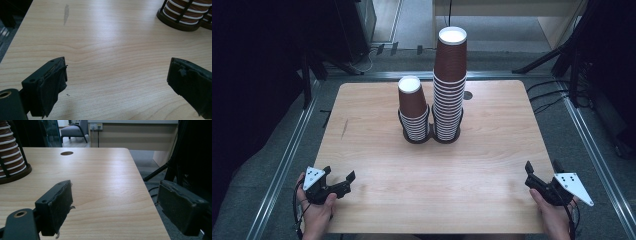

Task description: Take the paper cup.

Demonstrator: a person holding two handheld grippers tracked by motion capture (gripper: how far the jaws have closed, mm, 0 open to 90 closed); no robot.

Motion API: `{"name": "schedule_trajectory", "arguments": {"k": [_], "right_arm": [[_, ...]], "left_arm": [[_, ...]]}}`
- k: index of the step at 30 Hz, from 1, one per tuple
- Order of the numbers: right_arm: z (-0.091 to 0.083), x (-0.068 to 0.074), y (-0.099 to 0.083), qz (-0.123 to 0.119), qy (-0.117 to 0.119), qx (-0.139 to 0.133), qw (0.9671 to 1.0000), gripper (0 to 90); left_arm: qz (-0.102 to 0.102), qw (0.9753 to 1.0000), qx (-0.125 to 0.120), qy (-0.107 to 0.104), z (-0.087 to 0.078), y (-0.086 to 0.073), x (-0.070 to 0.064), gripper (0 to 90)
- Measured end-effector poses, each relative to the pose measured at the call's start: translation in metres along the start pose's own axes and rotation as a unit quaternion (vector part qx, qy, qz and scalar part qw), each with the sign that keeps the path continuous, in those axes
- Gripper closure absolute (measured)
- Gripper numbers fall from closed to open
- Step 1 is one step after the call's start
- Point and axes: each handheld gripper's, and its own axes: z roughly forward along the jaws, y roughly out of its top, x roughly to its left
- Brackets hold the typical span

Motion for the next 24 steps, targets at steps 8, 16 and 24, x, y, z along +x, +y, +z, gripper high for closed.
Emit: {"name": "schedule_trajectory", "arguments": {"k": [8, 16, 24], "right_arm": [[0.001, 0.004, 0.002, -0.006, 0.011, -0.001, 0.9999, 13.6], [0.006, 0.023, 0.015, -0.026, 0.024, -0.003, 0.9993, 13.6], [0.01, 0.044, 0.04, -0.019, 0.04, 0.008, 0.999, 13.7]], "left_arm": [[-0.006, 1.0, -0.002, 0.007, -0.001, 0.0, 0.0, 3.2], [-0.008, 0.9999, -0.006, 0.001, -0.003, -0.001, 0.0, 3.2], [-0.018, 0.9998, -0.007, -0.01, -0.004, -0.001, 0.003, 3.2]]}}
